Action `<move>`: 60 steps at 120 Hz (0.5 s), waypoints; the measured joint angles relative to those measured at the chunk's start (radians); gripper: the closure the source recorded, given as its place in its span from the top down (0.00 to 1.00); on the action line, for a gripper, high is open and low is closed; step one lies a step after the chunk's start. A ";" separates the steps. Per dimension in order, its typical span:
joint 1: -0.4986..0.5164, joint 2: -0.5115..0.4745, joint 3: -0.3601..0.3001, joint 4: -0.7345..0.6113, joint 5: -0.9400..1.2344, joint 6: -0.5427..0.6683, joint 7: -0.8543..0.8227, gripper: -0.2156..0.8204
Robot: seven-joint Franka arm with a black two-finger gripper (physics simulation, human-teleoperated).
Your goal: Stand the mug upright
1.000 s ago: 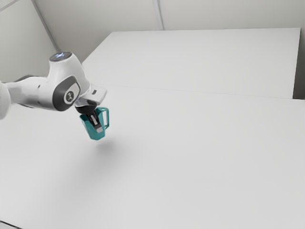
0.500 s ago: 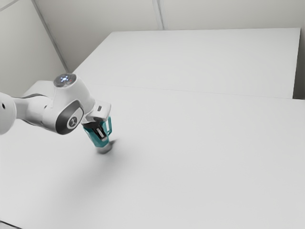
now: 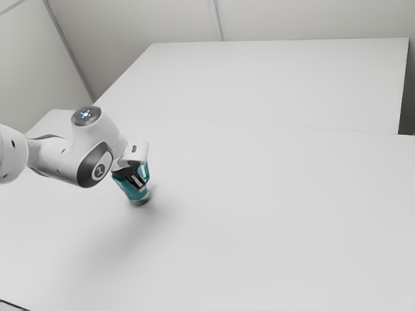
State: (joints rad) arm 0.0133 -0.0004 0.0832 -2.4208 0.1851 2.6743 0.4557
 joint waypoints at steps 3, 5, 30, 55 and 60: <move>-0.024 0.003 0.026 0.000 -0.001 0.001 -0.002 0.04; -0.040 0.005 0.044 0.000 -0.001 0.002 -0.004 0.04; -0.041 0.021 0.056 0.000 -0.006 0.009 -0.021 0.04; -0.045 0.024 0.050 0.000 -0.013 0.008 -0.029 0.09; -0.045 0.023 0.047 0.000 -0.016 0.007 -0.028 0.13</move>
State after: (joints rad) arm -0.0320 0.0227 0.1304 -2.4210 0.1692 2.6815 0.4273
